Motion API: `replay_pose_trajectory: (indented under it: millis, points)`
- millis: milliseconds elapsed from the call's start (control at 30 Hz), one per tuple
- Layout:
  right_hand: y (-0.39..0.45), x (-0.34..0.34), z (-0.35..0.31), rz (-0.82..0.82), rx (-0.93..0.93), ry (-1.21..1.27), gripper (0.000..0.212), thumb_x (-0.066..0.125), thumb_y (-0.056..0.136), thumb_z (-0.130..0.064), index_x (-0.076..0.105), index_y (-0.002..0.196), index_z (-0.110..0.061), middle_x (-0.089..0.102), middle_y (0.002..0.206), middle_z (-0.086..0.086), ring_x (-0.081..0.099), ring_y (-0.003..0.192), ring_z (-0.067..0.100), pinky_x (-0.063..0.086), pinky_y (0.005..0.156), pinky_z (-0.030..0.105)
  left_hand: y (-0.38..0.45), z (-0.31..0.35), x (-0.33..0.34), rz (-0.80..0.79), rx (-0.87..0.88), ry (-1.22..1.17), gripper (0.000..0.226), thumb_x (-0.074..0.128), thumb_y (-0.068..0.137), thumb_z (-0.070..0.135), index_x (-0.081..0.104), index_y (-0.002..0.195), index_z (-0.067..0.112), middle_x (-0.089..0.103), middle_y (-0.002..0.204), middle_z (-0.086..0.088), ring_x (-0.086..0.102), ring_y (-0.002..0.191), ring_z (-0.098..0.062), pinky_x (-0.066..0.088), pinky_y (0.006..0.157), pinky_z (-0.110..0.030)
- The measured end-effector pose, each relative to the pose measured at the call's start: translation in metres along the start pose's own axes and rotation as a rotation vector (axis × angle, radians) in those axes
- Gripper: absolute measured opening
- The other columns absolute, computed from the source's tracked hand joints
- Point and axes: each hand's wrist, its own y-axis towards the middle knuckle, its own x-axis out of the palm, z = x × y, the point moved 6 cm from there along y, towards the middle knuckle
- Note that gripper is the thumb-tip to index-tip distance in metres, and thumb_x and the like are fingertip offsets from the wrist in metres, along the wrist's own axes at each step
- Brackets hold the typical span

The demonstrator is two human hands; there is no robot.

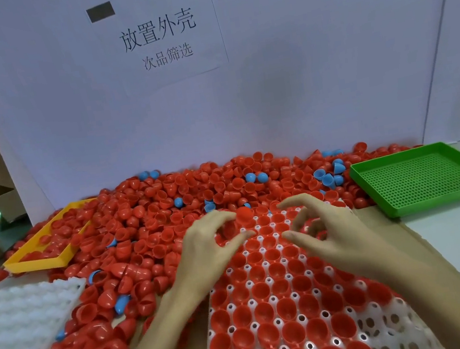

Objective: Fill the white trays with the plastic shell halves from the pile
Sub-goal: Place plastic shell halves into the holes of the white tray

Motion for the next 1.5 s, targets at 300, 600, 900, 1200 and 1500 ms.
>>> replay_pose_trajectory:
  millis: [300,600,900,1200,1500]
  points:
    - [-0.003,0.018,-0.018,-0.053,-0.037,0.028,0.026,0.082,0.09,-0.028,0.075,0.114,-0.032,0.073,0.108,-0.021,0.073,0.096,0.004,0.058,0.075,0.023,-0.031,0.038,0.009,-0.057,0.035,-0.097,0.033,0.08,0.086,0.046,0.077,0.106,0.021,0.072,0.101,0.015,0.068,0.099,-0.01,0.055,0.091,-0.035]
    - [-0.004,0.015,-0.024,-0.02,-0.063,0.062,0.032,0.081,0.09,-0.017,0.065,0.114,-0.03,0.068,0.116,-0.021,0.073,0.1,0.006,0.059,0.07,0.022,-0.036,0.028,-0.001,0.01,-0.122,-0.321,0.038,0.085,0.086,0.034,0.064,0.117,0.031,0.071,0.112,0.015,0.069,0.11,-0.012,0.052,0.095,-0.018]
    - [-0.007,0.022,-0.024,-0.051,-0.012,0.273,0.042,0.066,0.098,-0.039,0.05,0.137,-0.038,0.066,0.103,-0.01,0.075,0.079,0.024,0.057,0.062,0.03,-0.037,0.033,0.002,-0.03,-0.241,-0.379,0.018,0.06,0.103,0.039,0.073,0.109,0.028,0.073,0.106,0.016,0.067,0.11,-0.009,0.05,0.094,-0.019]
    - [-0.007,0.03,-0.038,0.015,-0.152,0.052,0.037,0.075,0.096,-0.017,0.065,0.123,-0.04,0.066,0.114,-0.018,0.072,0.091,0.014,0.055,0.07,0.02,-0.036,0.031,0.011,-0.129,-0.276,-0.411,0.058,0.037,0.111,0.052,0.047,0.076,0.007,0.043,0.072,0.011,0.043,0.073,-0.005,0.044,0.081,-0.025]
    - [-0.007,0.025,-0.028,0.054,-0.02,0.176,0.018,0.061,0.102,-0.046,0.069,0.105,-0.03,0.075,0.078,-0.002,0.073,0.059,0.019,0.055,0.061,0.024,-0.035,0.043,0.003,-0.124,-0.118,-0.446,0.031,0.07,0.1,0.027,0.062,0.13,0.032,0.071,0.116,0.008,0.069,0.112,-0.021,0.052,0.094,-0.022]
